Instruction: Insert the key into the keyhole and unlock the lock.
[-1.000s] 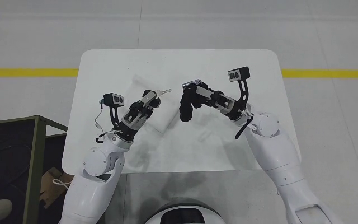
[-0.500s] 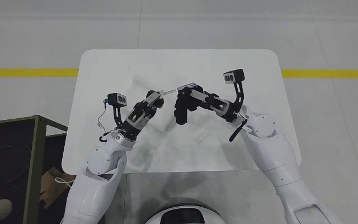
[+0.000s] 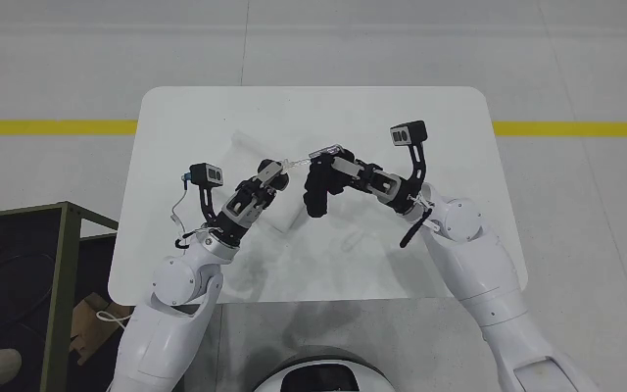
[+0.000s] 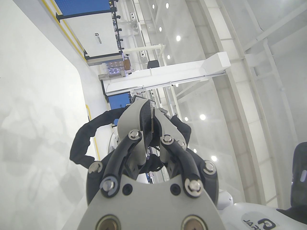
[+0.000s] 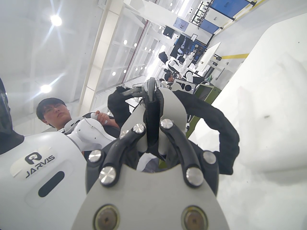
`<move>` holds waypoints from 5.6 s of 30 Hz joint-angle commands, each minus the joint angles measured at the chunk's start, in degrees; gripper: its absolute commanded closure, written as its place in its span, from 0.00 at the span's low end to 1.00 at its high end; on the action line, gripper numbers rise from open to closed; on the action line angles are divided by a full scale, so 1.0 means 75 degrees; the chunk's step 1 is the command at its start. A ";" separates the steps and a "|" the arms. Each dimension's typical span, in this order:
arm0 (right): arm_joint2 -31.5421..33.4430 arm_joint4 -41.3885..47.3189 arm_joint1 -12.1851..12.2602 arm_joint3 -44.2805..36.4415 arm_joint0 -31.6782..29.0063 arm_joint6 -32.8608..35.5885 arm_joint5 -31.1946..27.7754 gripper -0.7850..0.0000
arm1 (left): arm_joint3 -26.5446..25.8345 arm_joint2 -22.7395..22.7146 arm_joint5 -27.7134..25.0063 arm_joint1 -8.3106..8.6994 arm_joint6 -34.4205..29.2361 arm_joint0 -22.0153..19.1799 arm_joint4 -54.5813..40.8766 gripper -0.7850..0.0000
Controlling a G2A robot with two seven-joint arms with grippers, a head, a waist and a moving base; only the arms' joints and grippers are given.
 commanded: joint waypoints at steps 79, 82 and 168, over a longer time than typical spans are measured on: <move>0.0203 0.0251 0.0053 0.0000 0.0154 0.1002 0.0563 1.00 | -0.0036 -0.0352 -0.1009 -0.0027 -0.0696 0.0055 0.1813 1.00; 0.0191 0.0238 0.0052 0.0000 0.0148 0.1014 0.0569 1.00 | -0.0035 -0.0340 -0.1026 -0.0032 -0.0679 0.0055 0.1798 1.00; 0.0153 0.0056 0.0177 -0.0299 -0.0072 0.1316 0.0544 1.00 | 0.0046 -0.0407 -0.0740 0.0063 -0.1670 0.0088 0.0961 0.00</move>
